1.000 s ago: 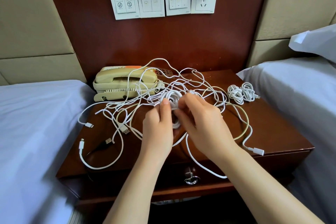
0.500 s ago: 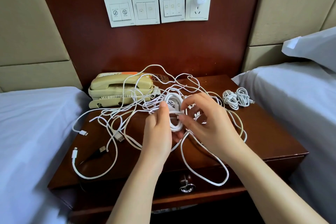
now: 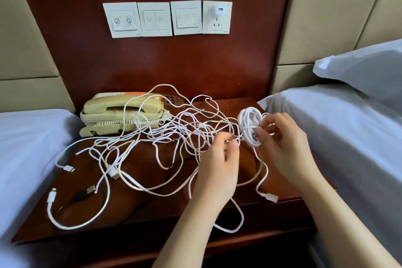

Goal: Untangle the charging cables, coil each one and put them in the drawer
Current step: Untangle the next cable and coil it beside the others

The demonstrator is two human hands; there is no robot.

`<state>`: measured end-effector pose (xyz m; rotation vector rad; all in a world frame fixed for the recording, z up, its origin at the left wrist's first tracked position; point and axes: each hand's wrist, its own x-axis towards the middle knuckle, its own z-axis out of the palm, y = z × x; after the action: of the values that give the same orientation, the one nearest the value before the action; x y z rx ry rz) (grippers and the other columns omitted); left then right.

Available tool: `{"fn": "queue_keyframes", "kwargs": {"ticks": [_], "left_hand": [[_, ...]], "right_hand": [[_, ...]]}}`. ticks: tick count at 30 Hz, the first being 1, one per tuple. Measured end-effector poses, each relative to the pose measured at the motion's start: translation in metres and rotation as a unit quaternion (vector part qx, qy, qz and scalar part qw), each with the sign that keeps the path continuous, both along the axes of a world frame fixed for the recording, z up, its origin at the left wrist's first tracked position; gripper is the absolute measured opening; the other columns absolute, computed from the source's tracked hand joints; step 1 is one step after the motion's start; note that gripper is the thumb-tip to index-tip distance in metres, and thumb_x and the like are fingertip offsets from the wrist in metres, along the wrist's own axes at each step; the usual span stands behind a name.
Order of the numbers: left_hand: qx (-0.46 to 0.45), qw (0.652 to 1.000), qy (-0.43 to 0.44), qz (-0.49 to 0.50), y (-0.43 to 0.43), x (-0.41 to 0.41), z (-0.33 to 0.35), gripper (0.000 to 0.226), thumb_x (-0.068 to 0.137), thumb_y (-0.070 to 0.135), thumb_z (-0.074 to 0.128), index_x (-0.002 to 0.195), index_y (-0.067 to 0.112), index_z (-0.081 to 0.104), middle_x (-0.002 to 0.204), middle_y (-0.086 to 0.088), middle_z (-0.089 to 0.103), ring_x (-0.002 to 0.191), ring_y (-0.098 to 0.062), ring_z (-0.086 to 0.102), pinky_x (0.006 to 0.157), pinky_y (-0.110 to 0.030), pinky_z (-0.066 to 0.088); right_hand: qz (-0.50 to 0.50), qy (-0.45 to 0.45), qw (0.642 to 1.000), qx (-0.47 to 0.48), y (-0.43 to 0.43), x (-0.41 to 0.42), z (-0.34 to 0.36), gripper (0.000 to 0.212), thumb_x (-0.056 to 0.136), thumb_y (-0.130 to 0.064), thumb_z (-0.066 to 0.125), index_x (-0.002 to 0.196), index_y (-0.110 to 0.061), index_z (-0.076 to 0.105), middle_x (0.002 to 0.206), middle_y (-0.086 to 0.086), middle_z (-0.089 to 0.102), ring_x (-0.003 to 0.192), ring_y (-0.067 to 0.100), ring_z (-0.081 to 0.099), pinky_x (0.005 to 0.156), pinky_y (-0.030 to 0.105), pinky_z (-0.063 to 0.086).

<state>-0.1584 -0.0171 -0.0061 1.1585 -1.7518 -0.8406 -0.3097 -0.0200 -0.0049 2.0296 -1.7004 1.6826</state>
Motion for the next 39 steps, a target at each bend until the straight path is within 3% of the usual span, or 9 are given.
{"fn": "queue_keyframes", "kwargs": {"ticks": [2,5,8,11,14,23,30,34,39], "left_hand": [[-0.053,0.993,-0.103,-0.015,-0.001,-0.013,-0.007,0.033,0.099,0.032,0.037,0.130,0.026,0.048,0.115,0.017,0.053,0.110,-0.001,0.046,0.100,-0.024,0.034],[-0.109,0.959,-0.261,-0.010,-0.002,-0.035,-0.018,0.061,0.089,0.049,0.013,0.142,0.026,0.035,0.149,0.010,0.035,0.139,-0.009,0.024,0.113,-0.038,0.015],[-0.114,0.937,-0.330,0.025,0.000,-0.053,-0.030,0.070,0.083,0.052,0.013,0.145,0.024,0.031,0.155,-0.001,0.026,0.145,-0.019,0.016,0.114,-0.049,0.011],[-0.086,0.932,-0.351,0.031,0.002,-0.063,-0.033,0.060,0.093,0.048,0.027,0.147,0.023,0.026,0.157,-0.007,0.020,0.146,-0.025,0.011,0.113,-0.051,0.010],[-0.044,0.918,-0.394,0.014,0.000,-0.066,-0.033,0.059,0.099,0.041,0.032,0.151,0.024,0.010,0.160,-0.004,0.005,0.146,-0.021,-0.002,0.115,-0.048,0.001],[-0.044,0.918,-0.393,-0.016,-0.010,-0.050,-0.032,0.053,0.101,0.037,0.030,0.150,0.028,0.012,0.160,0.002,0.005,0.146,-0.017,0.003,0.115,-0.044,0.012],[-0.026,0.928,-0.353,-0.115,-0.004,-0.027,-0.014,0.054,0.100,0.038,0.031,0.150,0.033,0.011,0.159,0.007,0.001,0.145,-0.010,-0.003,0.116,-0.038,0.008],[-0.038,0.958,-0.250,-0.135,0.004,-0.008,-0.004,0.045,0.101,0.030,0.035,0.145,0.028,0.032,0.153,0.011,0.027,0.140,-0.004,0.022,0.111,-0.023,0.021],[-0.081,0.967,-0.227,-0.077,0.004,0.029,0.002,0.032,0.098,0.020,0.041,0.126,0.025,0.057,0.118,0.013,0.058,0.098,-0.003,0.051,0.084,-0.011,0.035]], "right_hand": [[-0.034,-0.022,0.999,0.010,-0.002,-0.021,-0.005,0.018,0.084,-0.005,0.067,0.081,-0.017,0.054,0.080,-0.004,0.055,0.072,-0.007,0.056,0.065,0.005,0.040],[-0.089,-0.029,0.995,0.034,-0.003,-0.049,-0.015,0.018,0.083,-0.005,0.068,0.080,-0.016,0.055,0.080,0.002,0.057,0.069,0.001,0.057,0.064,0.004,0.038],[-0.121,-0.004,0.991,0.063,-0.003,-0.071,-0.023,0.018,0.083,-0.008,0.069,0.079,-0.017,0.054,0.081,0.005,0.057,0.067,0.004,0.055,0.064,0.005,0.039],[-0.123,0.069,0.984,0.112,-0.006,-0.085,-0.028,0.014,0.084,-0.013,0.068,0.080,-0.017,0.055,0.085,0.001,0.054,0.068,0.018,0.056,0.070,0.030,0.048],[-0.095,0.120,0.978,0.142,-0.010,-0.090,-0.029,0.009,0.085,-0.014,0.068,0.084,-0.011,0.060,0.086,-0.001,0.054,0.072,0.020,0.056,0.070,0.035,0.048],[-0.074,0.098,0.981,0.152,-0.014,-0.094,-0.028,0.006,0.086,-0.013,0.065,0.088,-0.018,0.066,0.082,-0.005,0.056,0.077,0.017,0.059,0.070,0.032,0.048],[-0.119,0.126,0.981,0.087,-0.001,-0.071,-0.027,0.008,0.088,-0.014,0.063,0.093,-0.014,0.069,0.104,0.000,0.060,0.106,0.021,0.044,0.080,0.030,0.038],[-0.053,0.161,0.984,0.058,0.008,-0.038,-0.021,0.008,0.088,-0.016,0.063,0.093,-0.014,0.069,0.103,-0.001,0.062,0.105,0.020,0.048,0.081,0.034,0.045],[0.022,0.194,0.974,0.111,0.021,0.003,-0.014,0.013,0.091,-0.025,0.055,0.094,-0.019,0.066,0.090,-0.006,0.059,0.081,0.011,0.050,0.068,0.035,0.048]]}}
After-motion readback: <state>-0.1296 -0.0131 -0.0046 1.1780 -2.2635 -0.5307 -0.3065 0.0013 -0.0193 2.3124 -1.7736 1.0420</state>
